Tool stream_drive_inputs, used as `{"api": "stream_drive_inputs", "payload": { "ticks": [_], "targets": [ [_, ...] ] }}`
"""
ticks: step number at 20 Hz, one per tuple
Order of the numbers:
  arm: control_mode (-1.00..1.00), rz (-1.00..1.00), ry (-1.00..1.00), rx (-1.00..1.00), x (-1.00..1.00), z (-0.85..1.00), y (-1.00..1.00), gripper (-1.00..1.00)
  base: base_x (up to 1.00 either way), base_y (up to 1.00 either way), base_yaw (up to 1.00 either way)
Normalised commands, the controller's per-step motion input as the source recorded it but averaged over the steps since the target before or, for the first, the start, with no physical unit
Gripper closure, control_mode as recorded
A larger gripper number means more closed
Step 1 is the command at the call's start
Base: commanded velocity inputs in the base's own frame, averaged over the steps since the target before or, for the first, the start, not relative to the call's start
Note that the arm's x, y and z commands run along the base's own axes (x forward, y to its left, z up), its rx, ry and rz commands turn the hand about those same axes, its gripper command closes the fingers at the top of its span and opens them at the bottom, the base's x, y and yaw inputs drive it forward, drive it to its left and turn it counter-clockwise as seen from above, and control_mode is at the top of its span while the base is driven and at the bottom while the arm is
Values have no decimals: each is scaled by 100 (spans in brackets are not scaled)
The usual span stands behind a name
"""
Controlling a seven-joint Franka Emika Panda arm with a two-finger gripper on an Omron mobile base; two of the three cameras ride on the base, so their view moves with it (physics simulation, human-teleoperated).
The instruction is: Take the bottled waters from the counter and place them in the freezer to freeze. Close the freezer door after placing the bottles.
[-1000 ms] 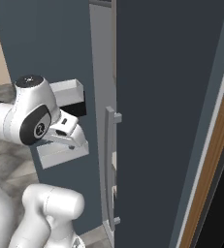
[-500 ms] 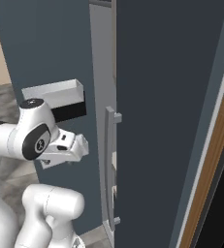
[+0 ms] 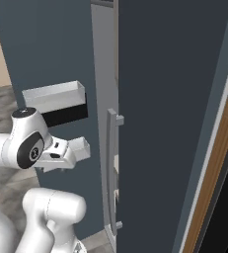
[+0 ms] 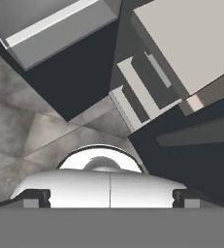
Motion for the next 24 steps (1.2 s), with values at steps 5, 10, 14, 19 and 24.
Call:
{"api": "stream_drive_inputs", "payload": {
  "ticks": [5,10,14,19,24],
  "targets": [
    [-100,0,0,0,0,0,0,-100,0,0,0],
    [100,0,0,0,-5,0,0,-100,-19,2,-1],
    [100,0,0,0,0,0,0,-100,-53,39,-11],
    [100,0,0,0,0,0,0,-100,-22,87,-23],
    [100,0,0,0,0,0,0,-100,-7,100,-31]
  ]
}}
